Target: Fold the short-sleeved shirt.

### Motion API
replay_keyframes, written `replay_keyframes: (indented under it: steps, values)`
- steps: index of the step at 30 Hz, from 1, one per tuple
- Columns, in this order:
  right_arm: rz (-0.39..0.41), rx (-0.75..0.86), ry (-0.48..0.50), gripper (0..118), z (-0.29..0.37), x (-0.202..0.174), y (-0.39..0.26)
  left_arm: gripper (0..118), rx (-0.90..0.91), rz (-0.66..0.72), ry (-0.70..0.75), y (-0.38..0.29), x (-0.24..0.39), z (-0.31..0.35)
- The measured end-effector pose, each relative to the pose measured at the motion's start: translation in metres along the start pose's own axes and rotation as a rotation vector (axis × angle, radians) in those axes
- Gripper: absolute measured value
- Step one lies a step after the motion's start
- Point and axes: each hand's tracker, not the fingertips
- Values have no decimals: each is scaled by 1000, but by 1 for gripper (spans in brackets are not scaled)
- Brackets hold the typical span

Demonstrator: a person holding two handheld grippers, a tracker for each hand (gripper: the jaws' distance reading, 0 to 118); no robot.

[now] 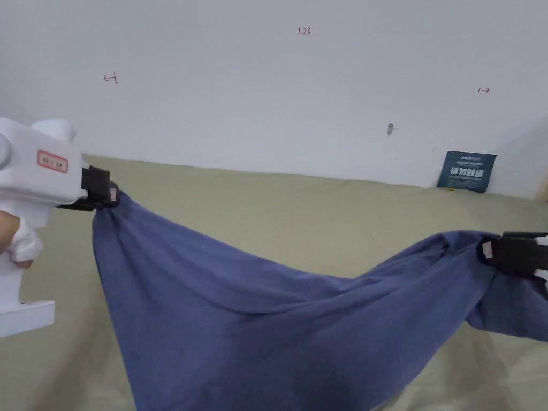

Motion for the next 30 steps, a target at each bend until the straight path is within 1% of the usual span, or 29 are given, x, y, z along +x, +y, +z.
replay_keyframes:
  steps: [4, 6, 9, 12, 14, 17, 20, 21, 23, 25, 27, 30]
  values:
    - [12, 75, -19, 7, -1, -4, 40, 1, 84, 9, -2, 35, 2, 22]
    - [10, 99, -29, 7, -3, -4, 61, 1, 122, -10, 12, 53, 3, 31]
    - [-15, 155, -45, 7, -5, -1, 87, 1, 177, -10, 19, 74, 2, 42]
    - [-40, 199, -54, 7, -9, 5, 108, 1, 182, -5, 22, 93, -2, 46]
    - [-54, 215, -62, 7, -13, 11, 120, 1, 195, -13, 49, 102, -4, 48]
    - [-56, 231, -67, 7, -19, 18, 133, 1, 231, 0, 56, 113, -13, 50]
    - [-57, 253, -92, 7, -24, 23, 142, 1, 254, 9, 64, 119, -19, 49]
    - [-77, 263, -93, 7, -25, 25, 144, 1, 278, 20, 66, 119, -20, 48]
    - [-97, 290, -96, 7, -26, 28, 147, 1, 284, 9, 61, 118, -22, 46]
    - [-112, 314, -87, 7, -27, 29, 148, 1, 292, 28, 51, 118, -24, 42]
    - [-114, 319, -91, 7, -29, 31, 149, 1, 292, 44, 45, 115, -25, 39]
    - [-102, 317, -97, 7, -31, 31, 147, 1, 290, 35, 48, 109, -24, 33]
